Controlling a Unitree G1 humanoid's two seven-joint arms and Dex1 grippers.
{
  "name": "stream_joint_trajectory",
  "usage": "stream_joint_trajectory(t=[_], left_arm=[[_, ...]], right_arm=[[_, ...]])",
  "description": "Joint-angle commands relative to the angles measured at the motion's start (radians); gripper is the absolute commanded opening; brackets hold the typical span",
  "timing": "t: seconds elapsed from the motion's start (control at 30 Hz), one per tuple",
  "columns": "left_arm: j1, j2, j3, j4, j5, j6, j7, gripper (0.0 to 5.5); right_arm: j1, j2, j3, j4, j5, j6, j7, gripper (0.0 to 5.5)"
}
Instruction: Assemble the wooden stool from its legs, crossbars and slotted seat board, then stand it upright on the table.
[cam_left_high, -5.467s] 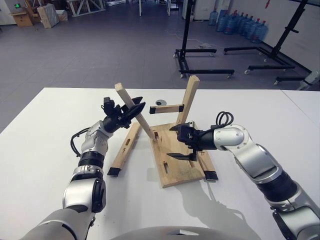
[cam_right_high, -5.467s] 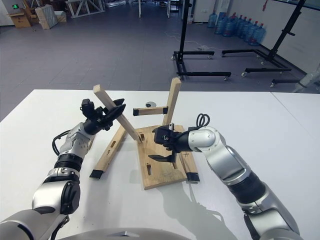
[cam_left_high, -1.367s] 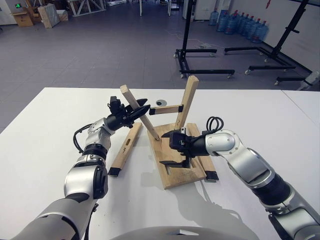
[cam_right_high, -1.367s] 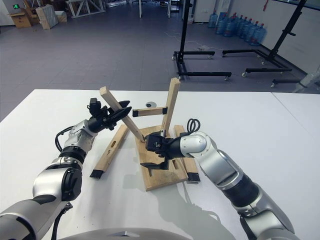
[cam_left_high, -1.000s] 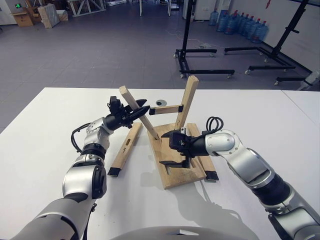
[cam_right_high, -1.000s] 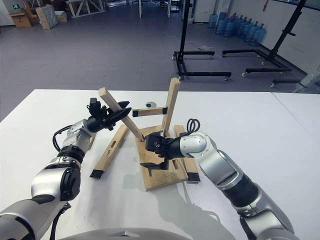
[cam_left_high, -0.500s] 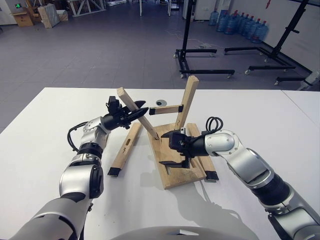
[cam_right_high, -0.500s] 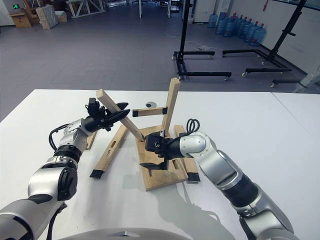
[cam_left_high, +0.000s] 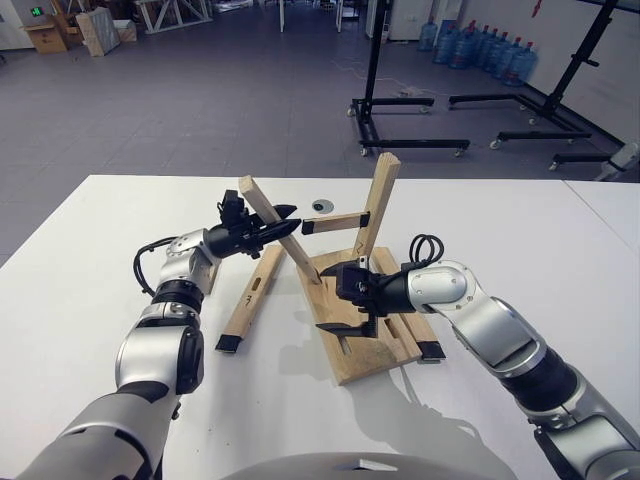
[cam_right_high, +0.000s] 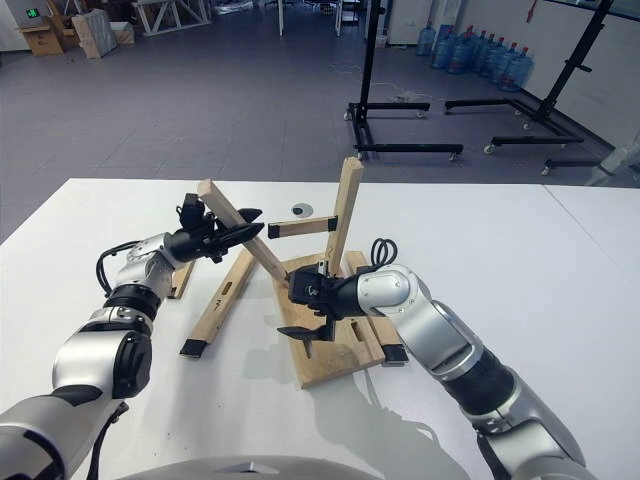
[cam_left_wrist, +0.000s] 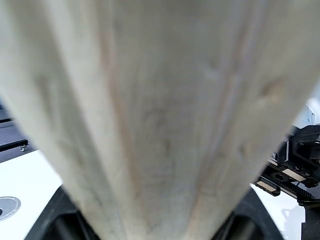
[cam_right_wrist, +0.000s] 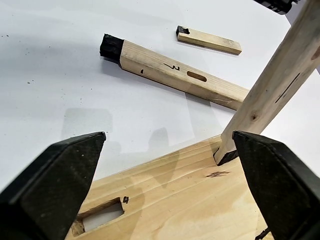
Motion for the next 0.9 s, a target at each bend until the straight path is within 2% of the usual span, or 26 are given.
stream_joint_trajectory(t=[0.03,0.9], left_arm=[[-0.002,0.007,-0.046,-0.010,0.061,0.011,0.022,2.01],[-0.049,0.013,-0.197,-0.136,0.127,0.253,0.156,2.01]], right_arm=[[-0.001,-0.003,0.005,-0.004,-0.002,0.006,-0.004,4.68],[-0.002,0.002,0.011,-0.003,-0.002,0.008,-0.009,4.68]])
